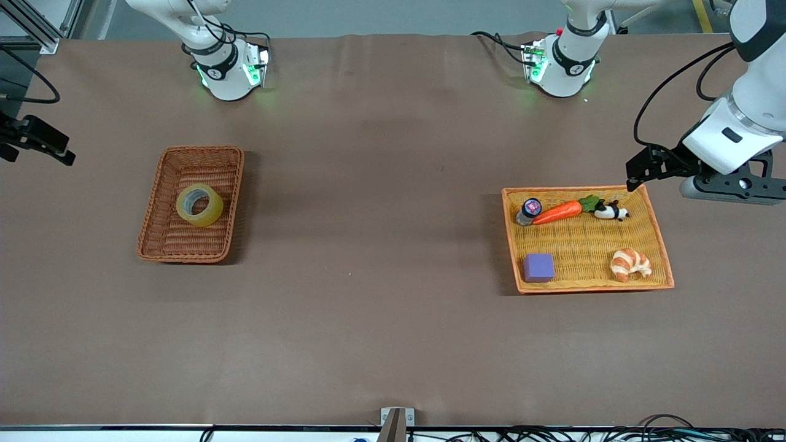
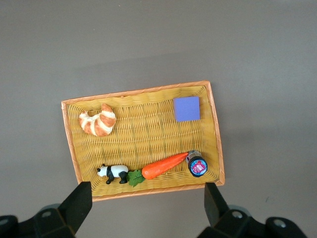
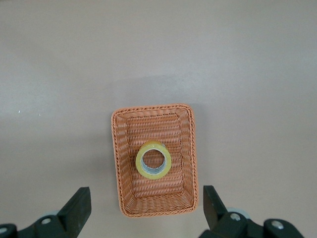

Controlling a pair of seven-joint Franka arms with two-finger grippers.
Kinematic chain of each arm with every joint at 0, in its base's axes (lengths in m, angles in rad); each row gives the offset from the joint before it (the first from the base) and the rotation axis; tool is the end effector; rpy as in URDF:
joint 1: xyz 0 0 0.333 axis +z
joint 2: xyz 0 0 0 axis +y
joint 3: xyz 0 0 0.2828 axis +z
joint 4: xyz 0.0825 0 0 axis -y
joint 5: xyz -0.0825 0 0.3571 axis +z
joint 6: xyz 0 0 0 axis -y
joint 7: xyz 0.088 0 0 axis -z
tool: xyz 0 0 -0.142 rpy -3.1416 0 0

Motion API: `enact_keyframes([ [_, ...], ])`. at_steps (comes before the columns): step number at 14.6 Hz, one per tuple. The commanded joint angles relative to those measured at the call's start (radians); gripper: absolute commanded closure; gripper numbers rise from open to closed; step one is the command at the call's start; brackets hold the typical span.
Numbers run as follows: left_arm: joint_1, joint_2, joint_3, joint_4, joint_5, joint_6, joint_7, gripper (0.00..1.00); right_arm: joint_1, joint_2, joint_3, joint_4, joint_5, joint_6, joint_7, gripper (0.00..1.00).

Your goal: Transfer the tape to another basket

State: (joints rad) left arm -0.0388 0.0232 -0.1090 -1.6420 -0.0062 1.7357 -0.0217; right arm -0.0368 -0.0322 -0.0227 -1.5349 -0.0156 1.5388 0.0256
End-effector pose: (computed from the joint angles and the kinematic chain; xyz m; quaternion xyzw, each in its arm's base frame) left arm 0.5440 -0.0813 0.5269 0.9974 -0.0625 0.0348 0.0073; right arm 0.5160 -0.0332 0.5862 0.9989 -0.0429 0.0179 0.0077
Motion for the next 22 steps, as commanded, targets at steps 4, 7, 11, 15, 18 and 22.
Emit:
enact_keyframes([
  [4, 0.005, 0.011, -0.006, 0.022, 0.023, -0.015, -0.007, 0.0, 0.015, 0.012, -0.013, 0.025, 0.022, -0.025, 0.005, 0.0],
  [7, 0.004, 0.009, -0.006, 0.022, 0.023, -0.016, -0.007, 0.0, 0.015, 0.014, -0.013, 0.024, 0.022, -0.025, 0.002, 0.0],
  [11, 0.004, 0.009, -0.006, 0.024, 0.023, -0.016, -0.007, 0.0, 0.018, 0.014, -0.013, 0.022, 0.022, -0.025, -0.001, 0.0],
  [15, 0.005, 0.009, -0.006, 0.024, 0.021, -0.016, -0.007, 0.0, 0.018, 0.014, -0.013, 0.021, 0.022, -0.025, -0.001, 0.0],
  [18, 0.007, 0.009, -0.006, 0.024, 0.023, -0.016, -0.006, 0.0, 0.015, 0.014, -0.013, 0.021, 0.022, -0.037, -0.001, 0.0],
  [22, 0.005, 0.015, -0.005, 0.027, 0.023, -0.015, -0.004, 0.0, 0.015, 0.014, -0.013, 0.021, 0.022, -0.039, 0.0, 0.0],
])
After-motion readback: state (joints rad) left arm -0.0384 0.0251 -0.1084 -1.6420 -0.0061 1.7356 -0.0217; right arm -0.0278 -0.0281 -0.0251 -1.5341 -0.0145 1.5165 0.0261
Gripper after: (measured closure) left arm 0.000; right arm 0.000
